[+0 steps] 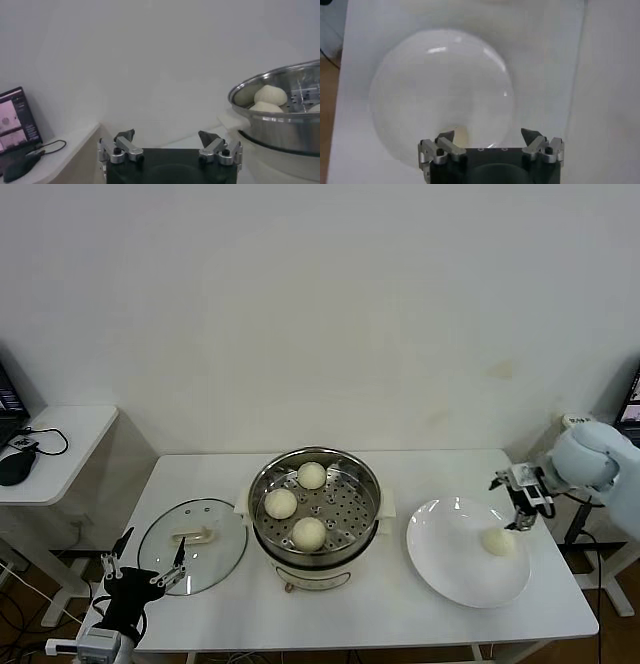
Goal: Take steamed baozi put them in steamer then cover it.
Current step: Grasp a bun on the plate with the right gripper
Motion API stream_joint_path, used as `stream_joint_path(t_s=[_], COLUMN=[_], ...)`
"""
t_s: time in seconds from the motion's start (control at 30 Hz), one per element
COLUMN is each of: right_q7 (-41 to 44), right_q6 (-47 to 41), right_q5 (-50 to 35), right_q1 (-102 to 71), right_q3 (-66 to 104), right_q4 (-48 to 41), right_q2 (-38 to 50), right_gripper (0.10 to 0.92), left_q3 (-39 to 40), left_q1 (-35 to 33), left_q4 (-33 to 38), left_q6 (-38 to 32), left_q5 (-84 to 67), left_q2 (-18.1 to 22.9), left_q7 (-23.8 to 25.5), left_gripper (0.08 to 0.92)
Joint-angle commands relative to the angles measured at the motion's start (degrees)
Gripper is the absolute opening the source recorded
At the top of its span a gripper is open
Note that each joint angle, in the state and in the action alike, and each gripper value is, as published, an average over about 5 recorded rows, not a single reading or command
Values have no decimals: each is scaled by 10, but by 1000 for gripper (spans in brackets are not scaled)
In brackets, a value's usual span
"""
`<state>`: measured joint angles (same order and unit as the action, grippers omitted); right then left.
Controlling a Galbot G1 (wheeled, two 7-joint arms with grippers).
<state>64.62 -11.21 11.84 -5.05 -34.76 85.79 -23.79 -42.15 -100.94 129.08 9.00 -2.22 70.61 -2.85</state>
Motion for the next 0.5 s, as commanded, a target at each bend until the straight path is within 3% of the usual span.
stream_joint_path(t_s=[0.03, 0.5], right_q7=[3, -17], right_q6=[12, 29], right_q5=[71, 118], right_q1=[-151, -146], right_q3=[116, 110], right_q4=[-77, -145], right_q2=[-22, -101], right_gripper=[823, 823], left_q3=[-3, -7], left_q1=[-3, -12], left_q4=[1, 6], left_q6=[0, 0], left_q5=[0, 3], left_q2=[1, 10], left_q7=[1, 2], left_gripper=[823, 823])
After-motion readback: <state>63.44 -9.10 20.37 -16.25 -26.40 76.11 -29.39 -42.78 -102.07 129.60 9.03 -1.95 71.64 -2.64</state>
